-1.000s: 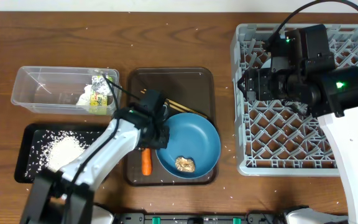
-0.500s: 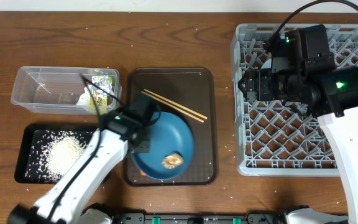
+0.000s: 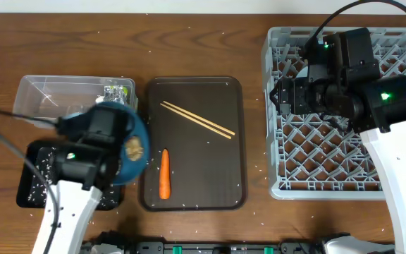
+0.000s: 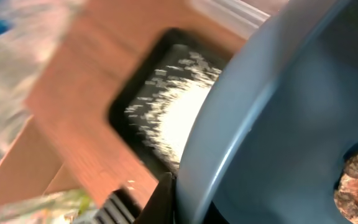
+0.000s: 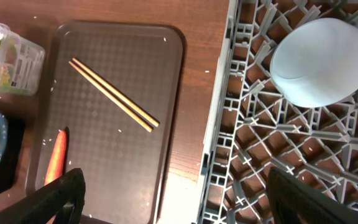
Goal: Sort waste into correct bins and load items into the dishwasher rack
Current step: 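Tip the blue plate over the black tray to dump the food scrap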
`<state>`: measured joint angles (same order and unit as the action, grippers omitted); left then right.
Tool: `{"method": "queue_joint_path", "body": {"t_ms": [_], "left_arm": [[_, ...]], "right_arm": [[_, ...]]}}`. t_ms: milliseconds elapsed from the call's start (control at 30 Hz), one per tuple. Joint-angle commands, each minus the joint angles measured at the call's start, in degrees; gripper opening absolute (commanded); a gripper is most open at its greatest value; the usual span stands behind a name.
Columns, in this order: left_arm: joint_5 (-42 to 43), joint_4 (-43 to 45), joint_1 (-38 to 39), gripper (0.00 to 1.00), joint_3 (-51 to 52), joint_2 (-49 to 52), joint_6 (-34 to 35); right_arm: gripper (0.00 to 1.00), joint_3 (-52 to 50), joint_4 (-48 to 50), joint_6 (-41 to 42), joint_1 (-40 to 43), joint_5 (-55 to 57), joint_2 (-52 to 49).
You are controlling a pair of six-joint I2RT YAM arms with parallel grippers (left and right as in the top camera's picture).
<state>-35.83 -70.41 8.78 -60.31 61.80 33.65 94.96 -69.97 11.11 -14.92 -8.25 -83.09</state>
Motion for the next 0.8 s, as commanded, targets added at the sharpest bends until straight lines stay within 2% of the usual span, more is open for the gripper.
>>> {"method": "queue_joint_path", "body": {"t_ms": [0, 233, 400, 533, 767], "left_arm": [[-10.0, -0.6, -3.3, 0.06, -0.7, -1.6, 3.5], [-27.3, -3.7, -4.1, 0.06, -0.7, -1.2, 3.4], [-40.1, -3.4, -4.1, 0.06, -0.7, 1.3, -4.4], [-40.8, -2.9, -4.1, 0.06, -0.7, 4.9, -8.7], [-43.5, -4.8, -3.2, 0.06, -0.7, 8.2, -8.8]], "right_arm": [[0.87, 0.1, 0.6, 0.0, 0.3, 0.3, 0.4], [0.89, 0.1, 2.3, 0.0, 0.3, 0.3, 0.4], [0.89, 0.1, 2.6, 0.0, 0.3, 0.3, 0.4], [0.89, 0.1, 3.3, 0.0, 0.3, 0.3, 0.4], [0.91, 0.1, 3.6, 0.0, 0.3, 0.3, 0.4]]}}
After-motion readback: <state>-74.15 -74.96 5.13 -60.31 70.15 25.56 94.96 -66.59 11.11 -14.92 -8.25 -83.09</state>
